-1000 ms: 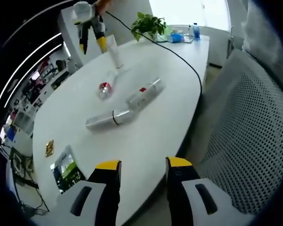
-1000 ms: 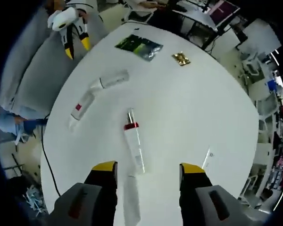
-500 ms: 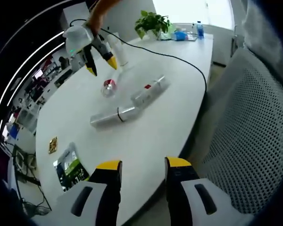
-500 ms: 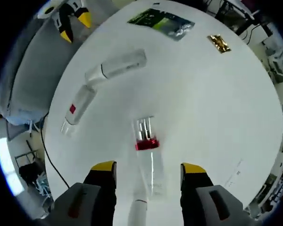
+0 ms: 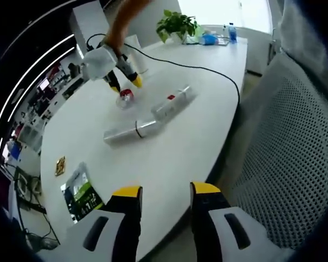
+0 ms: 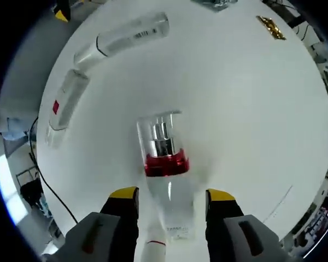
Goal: Arrange the skincare products in the storage area until every visible bottle or jar stands upright without overlapping.
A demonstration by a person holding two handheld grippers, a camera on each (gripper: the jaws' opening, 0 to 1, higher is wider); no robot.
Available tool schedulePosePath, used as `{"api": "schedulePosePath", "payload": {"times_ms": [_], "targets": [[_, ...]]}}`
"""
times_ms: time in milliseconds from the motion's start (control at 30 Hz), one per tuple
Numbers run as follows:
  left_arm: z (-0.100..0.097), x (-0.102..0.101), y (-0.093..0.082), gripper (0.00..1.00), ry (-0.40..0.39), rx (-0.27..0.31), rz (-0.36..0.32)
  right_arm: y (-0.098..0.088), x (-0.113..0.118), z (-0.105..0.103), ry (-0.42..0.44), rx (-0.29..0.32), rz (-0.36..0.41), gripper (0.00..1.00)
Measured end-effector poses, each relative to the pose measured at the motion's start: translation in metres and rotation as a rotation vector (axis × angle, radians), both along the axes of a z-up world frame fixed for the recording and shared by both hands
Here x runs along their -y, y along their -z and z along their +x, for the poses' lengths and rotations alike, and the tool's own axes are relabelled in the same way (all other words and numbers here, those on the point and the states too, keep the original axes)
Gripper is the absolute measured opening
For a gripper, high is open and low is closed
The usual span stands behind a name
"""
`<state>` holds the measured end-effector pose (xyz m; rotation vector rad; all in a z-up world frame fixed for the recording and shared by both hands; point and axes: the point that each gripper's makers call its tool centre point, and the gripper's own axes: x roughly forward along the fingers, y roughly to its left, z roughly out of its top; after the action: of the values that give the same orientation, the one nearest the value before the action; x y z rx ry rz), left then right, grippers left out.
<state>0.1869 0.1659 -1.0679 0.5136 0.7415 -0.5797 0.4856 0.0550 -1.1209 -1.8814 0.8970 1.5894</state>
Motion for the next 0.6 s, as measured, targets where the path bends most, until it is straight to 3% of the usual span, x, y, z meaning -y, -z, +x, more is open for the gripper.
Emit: {"api": "schedulePosePath", "payload": {"times_ms": [100,133,233,333,367,500,600], "targets": [[-0.001,0.000,0.002,0.31,0.000,-0.008,0.002,0.007,0.001,-0.003,-0.030,0.010,0.003,0.43],[0.000,0.000,0.002,0.31,0.000,-0.007,0.001,0.003,0.001,0.003,-0.066,0.039,-0.017,0.41],[-0.001,0.000,0.003,0.30,0.001,-0.013,0.001,0.004,0.001,0.001,-0.048,0.042,-0.022,0.39],[-0.002,0.000,0.002,0.30,0.005,-0.013,0.001,0.001,0.000,0.006,-0.124,0.081,-0.030,0.23],[-0.002,0.000,0.003,0.30,0.004,-0.015,0.001,0.003,0.000,-0.003,-0.103,0.057,-0.029,0.23],[-0.002,0.001,0.002,0.31,0.003,-0.017,-0.004,0.002,0.000,-0.003,-0.113,0.046,-0.031,0.22],[-0.002,0.001,0.002,0.31,0.005,-0.017,-0.001,0.003,0.002,-0.006,-0.060,0.024,-0.019,0.21]]}}
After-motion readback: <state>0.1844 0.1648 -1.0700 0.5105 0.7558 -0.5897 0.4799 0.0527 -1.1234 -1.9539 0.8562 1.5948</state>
